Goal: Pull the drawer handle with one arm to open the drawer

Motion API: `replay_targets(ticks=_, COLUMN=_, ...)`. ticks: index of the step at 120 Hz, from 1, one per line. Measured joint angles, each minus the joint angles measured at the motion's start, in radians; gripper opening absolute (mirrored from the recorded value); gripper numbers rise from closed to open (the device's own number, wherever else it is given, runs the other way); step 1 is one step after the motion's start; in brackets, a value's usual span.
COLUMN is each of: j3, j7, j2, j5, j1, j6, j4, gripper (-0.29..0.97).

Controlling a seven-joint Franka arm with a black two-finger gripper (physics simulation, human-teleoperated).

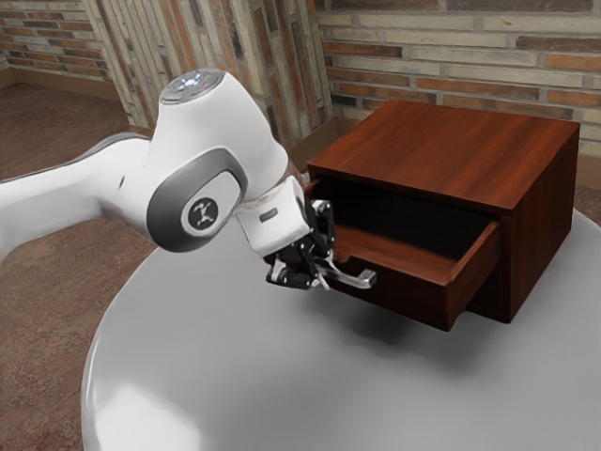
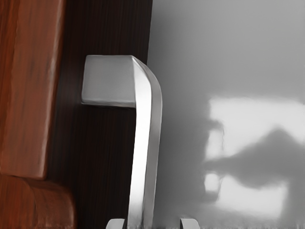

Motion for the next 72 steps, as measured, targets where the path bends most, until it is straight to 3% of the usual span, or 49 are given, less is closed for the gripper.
replay_targets(ticks=72, j3=-0.051, j7=-0.039, j2=-0.085, j5=0.026, j1=0.009, j6=0.012, j4=-0.082, gripper=0.04)
